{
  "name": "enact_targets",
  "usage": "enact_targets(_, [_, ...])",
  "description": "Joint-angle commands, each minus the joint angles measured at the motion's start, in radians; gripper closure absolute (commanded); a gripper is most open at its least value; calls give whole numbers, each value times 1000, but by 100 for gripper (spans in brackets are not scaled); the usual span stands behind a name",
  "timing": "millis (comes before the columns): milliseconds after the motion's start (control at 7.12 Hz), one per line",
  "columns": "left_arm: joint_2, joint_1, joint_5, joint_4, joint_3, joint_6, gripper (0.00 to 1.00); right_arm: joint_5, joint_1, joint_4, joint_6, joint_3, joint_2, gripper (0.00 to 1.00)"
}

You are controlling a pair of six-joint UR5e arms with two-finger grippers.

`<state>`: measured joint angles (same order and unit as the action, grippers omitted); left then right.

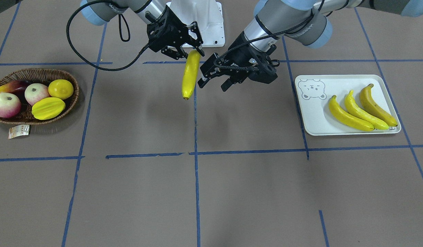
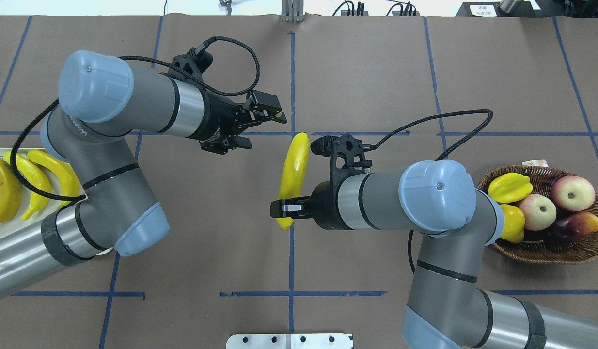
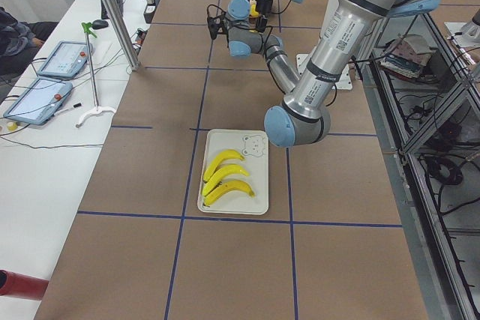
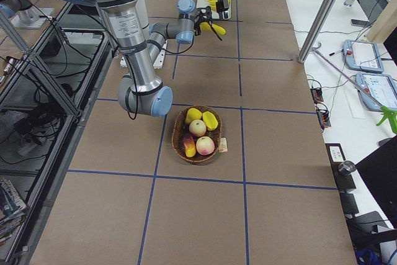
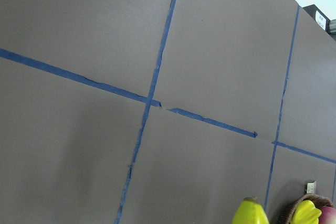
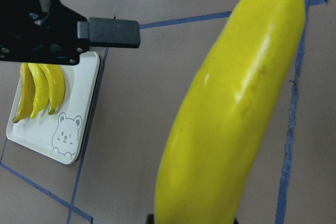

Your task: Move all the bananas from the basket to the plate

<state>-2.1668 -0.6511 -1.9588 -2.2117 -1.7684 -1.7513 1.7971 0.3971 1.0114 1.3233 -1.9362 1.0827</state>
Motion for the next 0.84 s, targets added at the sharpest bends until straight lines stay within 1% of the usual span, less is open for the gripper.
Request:
enact_targets(0, [-16,45,37,-11,4,-63,1,-2,-9,-25,28,0,0,99])
enact_targets(140, [-21,76,90,-11,6,-63,2,-2,-9,-27,30,0,0,99])
enact_targets(281, [-22,93,113,-14,6,-65,7,-2,-9,-27,30,-1,0,99])
enact_targets(421, [-22,100,113,-14,10,-65,13,-2,-9,-27,30,-1,0,99])
enact_targets(702, [-25,113,113,-16,18,-65,13,-2,-9,-27,30,-3,0,99])
